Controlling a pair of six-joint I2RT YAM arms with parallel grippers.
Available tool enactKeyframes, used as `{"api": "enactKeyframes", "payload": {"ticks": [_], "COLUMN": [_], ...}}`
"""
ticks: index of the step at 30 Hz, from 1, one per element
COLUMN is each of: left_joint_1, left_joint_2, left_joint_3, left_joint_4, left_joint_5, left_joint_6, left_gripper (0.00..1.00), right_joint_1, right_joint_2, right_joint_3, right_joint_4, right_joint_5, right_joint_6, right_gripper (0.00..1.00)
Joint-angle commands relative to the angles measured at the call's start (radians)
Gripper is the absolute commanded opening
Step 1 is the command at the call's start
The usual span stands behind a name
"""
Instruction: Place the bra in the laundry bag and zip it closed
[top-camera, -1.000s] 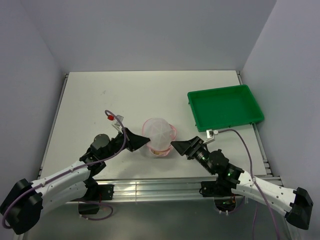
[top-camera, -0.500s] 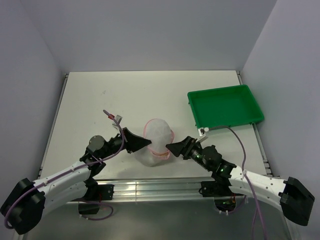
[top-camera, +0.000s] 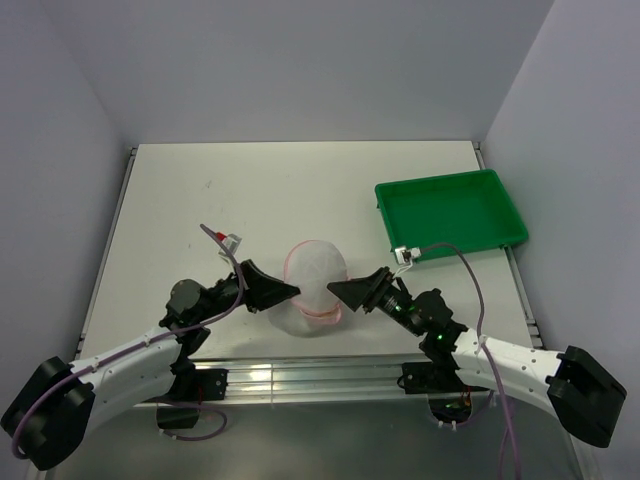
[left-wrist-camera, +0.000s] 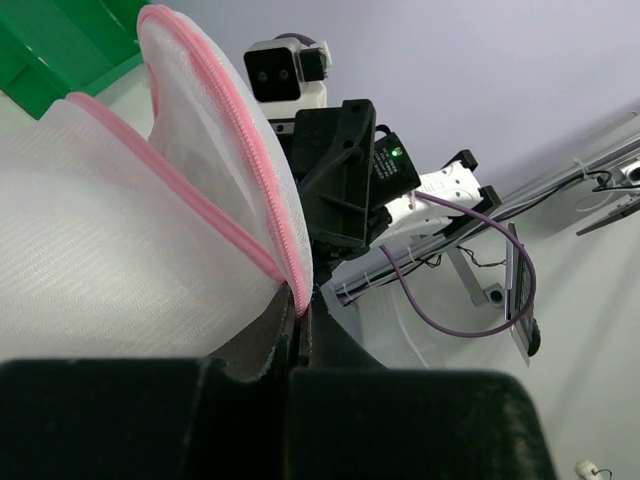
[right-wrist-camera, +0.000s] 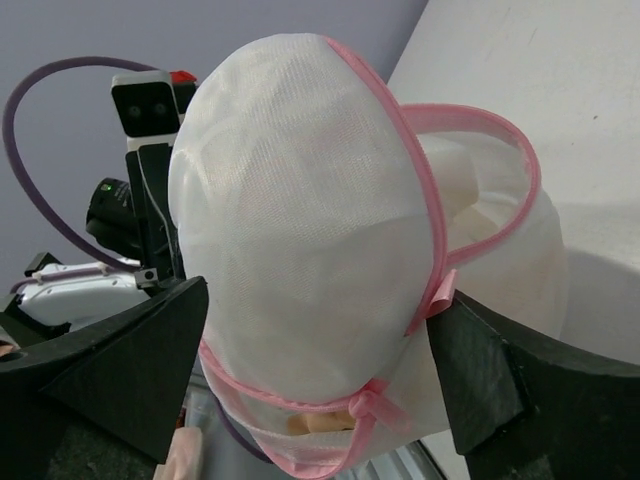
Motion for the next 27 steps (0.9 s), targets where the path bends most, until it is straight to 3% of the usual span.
{"api": "enactKeyframes", "payload": {"ticks": [1,5,6,8,9,13,16,22,24,27], "left_joint_1": [0.007,0.019,0.020,0.030,0.033,0.051,0.054,0.057,0.057,0.056], "left_joint_2": [-0.015,-0.019,-0.022,-0.022,-0.009,0.042,0.082,0.221,0.243,0.212], "left_joint_3": [-0.006,0.008,0.014,0.039,0.050,0.131,0.237,0.514,0.563,0.539], "left_joint_4": [0.109,0.063,0.045,0.000,-0.008,-0.107,-0.306,-0.562,-0.603,-0.640], "left_joint_5": [0.030,0.020,0.017,0.014,0.020,0.005,-0.131,-0.373,-0.397,-0.392], "left_joint_6": [-0.013,0.010,0.030,0.050,0.063,0.138,0.255,0.393,0.412,0.400], "left_gripper": [0.00,0.00,0.00,0.00,0.00,0.00,0.00,0.02,0.08,0.38], "right_joint_1": [-0.007,-0.005,-0.005,-0.005,-0.005,-0.004,-0.004,0.045,0.074,0.079], "right_joint_2": [-0.016,-0.088,-0.125,-0.159,-0.183,-0.231,-0.254,-0.185,-0.125,-0.038], "right_joint_3": [-0.070,-0.098,-0.098,-0.101,-0.100,-0.097,-0.100,-0.083,-0.067,-0.055], "right_joint_4": [0.082,0.030,-0.013,-0.048,-0.078,-0.145,-0.168,-0.173,-0.142,-0.084], "right_joint_5": [-0.022,0.000,0.003,0.006,0.003,0.010,0.030,0.266,0.329,0.378], "right_joint_6": [0.013,0.018,0.015,0.012,0.004,-0.004,0.002,0.096,0.136,0.148], "right_gripper": [0.93,0.67,0.51,0.43,0.30,0.08,0.00,0.00,0.00,0.00]}}
